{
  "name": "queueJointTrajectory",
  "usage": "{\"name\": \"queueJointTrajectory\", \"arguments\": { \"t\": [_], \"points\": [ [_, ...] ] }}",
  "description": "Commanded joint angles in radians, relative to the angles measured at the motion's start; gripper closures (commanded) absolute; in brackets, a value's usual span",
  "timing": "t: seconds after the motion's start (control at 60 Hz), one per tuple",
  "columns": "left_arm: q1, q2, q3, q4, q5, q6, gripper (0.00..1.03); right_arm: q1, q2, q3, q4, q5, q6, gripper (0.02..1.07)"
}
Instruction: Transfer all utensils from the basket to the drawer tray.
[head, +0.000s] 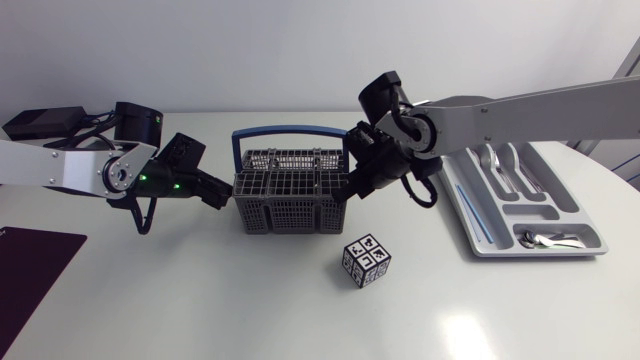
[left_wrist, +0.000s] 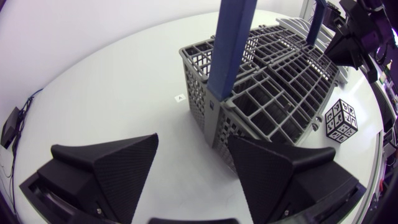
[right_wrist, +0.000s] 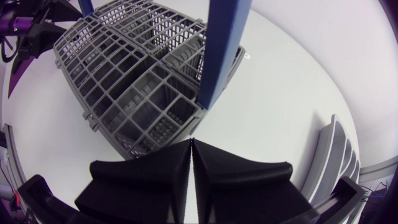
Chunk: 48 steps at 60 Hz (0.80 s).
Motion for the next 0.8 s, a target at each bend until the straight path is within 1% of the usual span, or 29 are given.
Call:
{"name": "queueJointTrajectory", "arguments": {
  "t": [0.0,0.117,0.15,0.183,0.2,0.317,0.35,0.383,0.4,0.433,0.517,0.617,0.717,0.783],
  "points": [
    [0.01,0.014,0.013,0.011,0.024,-0.009,0.25,0.012,-0.032,-0.038,0.0,0.012,0.021,0.97],
    [0.036,-0.014,-0.007,0.005,0.028,-0.003,0.23,-0.018,-0.078,-0.067,0.0,0.035,0.018,0.96],
    [0.039,-0.024,-0.013,0.005,0.028,-0.001,0.23,-0.029,-0.088,-0.076,0.0,0.043,0.016,0.92],
    [0.046,-0.041,-0.021,0.005,0.028,-0.001,0.23,-0.038,-0.105,-0.087,0.001,0.046,0.015,0.84],
    [0.048,-0.05,-0.027,0.005,0.03,0.0,0.23,-0.041,-0.113,-0.093,0.003,0.046,0.012,0.82],
    [0.066,-0.103,-0.052,0.0,0.03,0.006,0.21,-0.055,-0.156,-0.125,0.001,0.046,0.003,0.81],
    [0.071,-0.123,-0.061,-0.002,0.03,0.006,0.2,-0.057,-0.173,-0.137,0.001,0.046,0.001,0.76],
    [0.074,-0.144,-0.073,-0.003,0.03,0.009,0.18,-0.058,-0.19,-0.147,0.001,0.047,-0.003,0.67],
    [0.075,-0.158,-0.078,-0.006,0.03,0.011,0.17,-0.061,-0.197,-0.151,0.001,0.052,-0.005,0.61],
    [0.079,-0.179,-0.09,-0.008,0.028,0.012,0.17,-0.067,-0.213,-0.159,0.001,0.055,-0.008,0.53],
    [0.085,-0.245,-0.122,-0.009,0.028,0.012,0.1,-0.086,-0.257,-0.179,0.001,0.057,-0.016,0.4],
    [0.092,-0.327,-0.154,-0.023,0.028,0.012,0.09,-0.106,-0.312,-0.206,0.001,0.061,-0.028,0.18],
    [0.097,-0.402,-0.18,-0.034,0.028,0.005,0.08,-0.124,-0.368,-0.237,0.003,0.064,-0.036,0.07],
    [0.099,-0.457,-0.199,-0.049,0.028,0.002,0.1,-0.138,-0.421,-0.269,0.023,0.066,-0.046,0.06]
  ]
}}
